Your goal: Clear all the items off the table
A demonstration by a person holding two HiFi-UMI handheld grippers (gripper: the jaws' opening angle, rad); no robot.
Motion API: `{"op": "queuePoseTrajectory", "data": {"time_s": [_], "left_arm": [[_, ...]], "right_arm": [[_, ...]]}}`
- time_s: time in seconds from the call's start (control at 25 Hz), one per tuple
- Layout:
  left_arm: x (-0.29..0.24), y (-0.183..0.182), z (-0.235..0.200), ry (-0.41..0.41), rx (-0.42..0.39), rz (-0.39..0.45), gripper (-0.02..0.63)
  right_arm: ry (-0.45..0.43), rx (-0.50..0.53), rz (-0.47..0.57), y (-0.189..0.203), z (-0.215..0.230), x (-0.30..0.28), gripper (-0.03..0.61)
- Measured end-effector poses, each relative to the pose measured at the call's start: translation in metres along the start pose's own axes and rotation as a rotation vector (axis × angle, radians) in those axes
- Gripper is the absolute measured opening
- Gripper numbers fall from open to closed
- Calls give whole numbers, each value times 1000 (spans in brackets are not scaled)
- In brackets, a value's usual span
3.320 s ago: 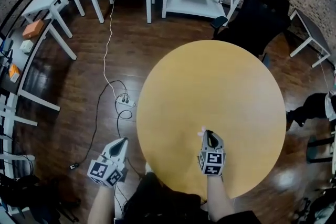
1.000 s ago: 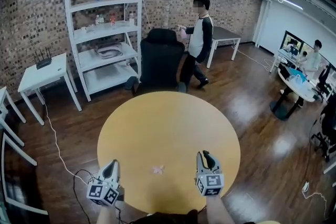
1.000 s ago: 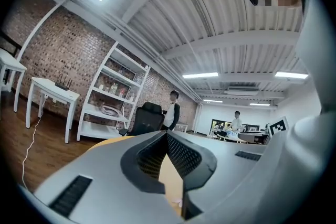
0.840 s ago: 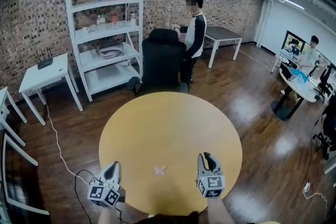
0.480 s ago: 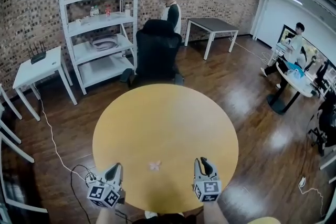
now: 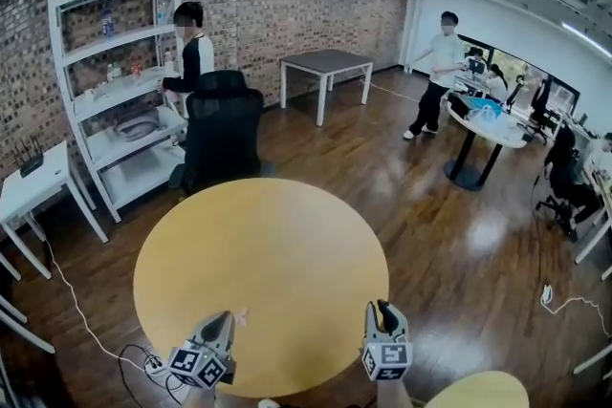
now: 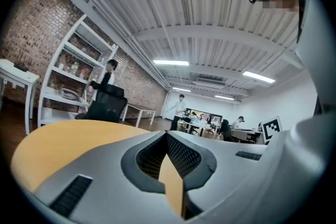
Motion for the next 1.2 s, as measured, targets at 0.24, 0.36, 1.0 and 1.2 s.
{"op": "queuePoseTrajectory", "data": {"time_s": [0.24,0.36,1.0,1.2], "left_arm": [[-59,12,122,263,12,-27,-9],[-80,3,181,386,24,-3,-9],[-95,32,440,981,41,-80,-8],[-93,30,498,1159,64,-64,-9]], "right_arm": [[299,-94,19,-7,133,99,74],[388,-88,71,-23,168,155,58],[910,-108,196,-13,230,431,58],[1113,-103,240,-10,227,504,58]]}}
Point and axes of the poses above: the fingertips, and each gripper's own axes: x backward along the fingers, z to its right, y out of its underside, the point moved 4 cm from there along x, backward along the fingers, and after that the axes turned 11 degrees about -x, right-handed, at the moved point
